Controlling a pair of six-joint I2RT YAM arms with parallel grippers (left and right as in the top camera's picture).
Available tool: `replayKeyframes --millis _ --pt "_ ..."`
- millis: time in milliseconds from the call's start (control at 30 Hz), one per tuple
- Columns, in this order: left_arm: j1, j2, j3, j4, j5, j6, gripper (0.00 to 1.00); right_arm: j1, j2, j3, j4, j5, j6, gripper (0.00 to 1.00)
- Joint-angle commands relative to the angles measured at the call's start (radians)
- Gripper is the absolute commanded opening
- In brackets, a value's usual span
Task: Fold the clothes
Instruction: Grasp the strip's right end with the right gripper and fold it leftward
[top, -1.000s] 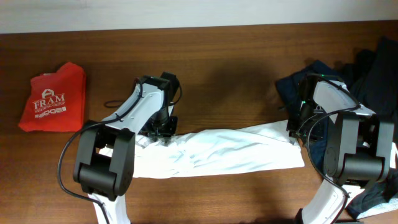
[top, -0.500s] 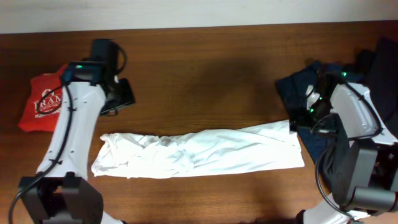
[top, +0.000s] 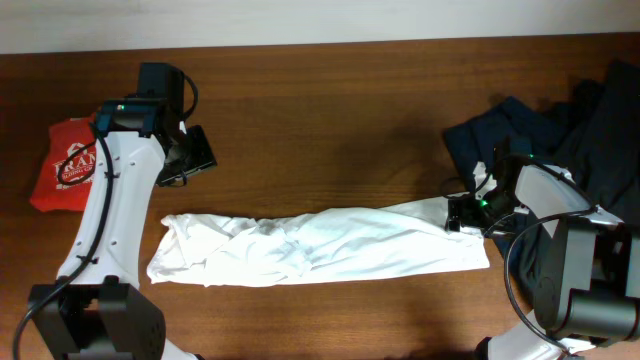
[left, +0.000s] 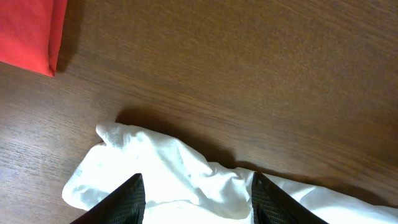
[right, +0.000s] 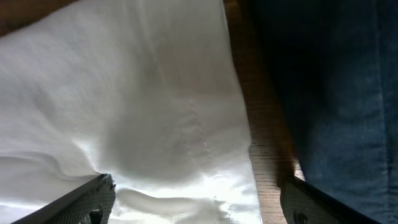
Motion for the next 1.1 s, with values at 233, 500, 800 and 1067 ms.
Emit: replayKeyframes --millis 233,500,800,1067 --pt "0.001 -0.005 0.002 -0.020 0.011 -0.005 0.55 -0.002 -0.002 -0.013 0.043 -0.021 -0.005 0.14" --pt "0.001 -0.005 0.002 -0.028 0.010 -0.005 0.55 0.003 -0.002 0.318 -0.264 0.147 0.081 0.04" --pt "0.001 -0.005 0.002 -0.028 0.010 -0.005 0.56 0.421 -0.002 0.449 -0.384 0.086 0.186 0.04" --pt "0.001 -0.005 0.002 -0.032 0.010 -0.005 0.56 0.731 0.029 0.446 -0.328 0.070 0.419 0.07"
